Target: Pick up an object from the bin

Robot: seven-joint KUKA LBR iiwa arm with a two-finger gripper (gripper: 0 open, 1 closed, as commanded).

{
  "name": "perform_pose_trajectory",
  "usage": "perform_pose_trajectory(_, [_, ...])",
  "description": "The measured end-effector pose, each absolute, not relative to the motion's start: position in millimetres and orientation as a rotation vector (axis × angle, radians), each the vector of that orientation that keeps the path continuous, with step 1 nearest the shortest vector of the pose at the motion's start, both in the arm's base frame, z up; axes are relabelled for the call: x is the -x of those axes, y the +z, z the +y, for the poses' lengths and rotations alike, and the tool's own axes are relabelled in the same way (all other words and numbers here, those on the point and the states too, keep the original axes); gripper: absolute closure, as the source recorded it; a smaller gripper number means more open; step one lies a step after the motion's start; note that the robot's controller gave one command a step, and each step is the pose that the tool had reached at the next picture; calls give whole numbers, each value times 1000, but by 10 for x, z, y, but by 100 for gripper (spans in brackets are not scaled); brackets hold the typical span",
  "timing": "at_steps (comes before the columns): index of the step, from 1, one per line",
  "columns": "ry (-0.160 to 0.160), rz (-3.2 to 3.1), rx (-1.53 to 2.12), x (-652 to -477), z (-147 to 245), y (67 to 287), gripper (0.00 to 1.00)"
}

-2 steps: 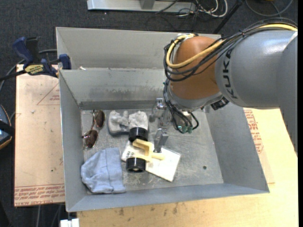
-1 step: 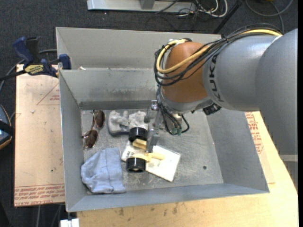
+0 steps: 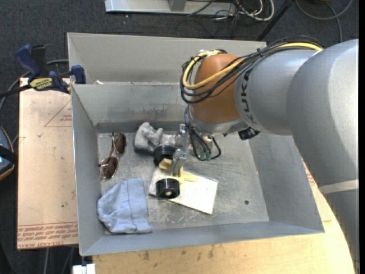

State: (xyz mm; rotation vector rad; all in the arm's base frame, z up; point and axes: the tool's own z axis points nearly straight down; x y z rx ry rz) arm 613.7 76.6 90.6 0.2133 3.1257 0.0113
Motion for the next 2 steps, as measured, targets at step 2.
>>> perform_pose_trajectory(2, [2, 3133, -210, -6124, 839, 2098, 100])
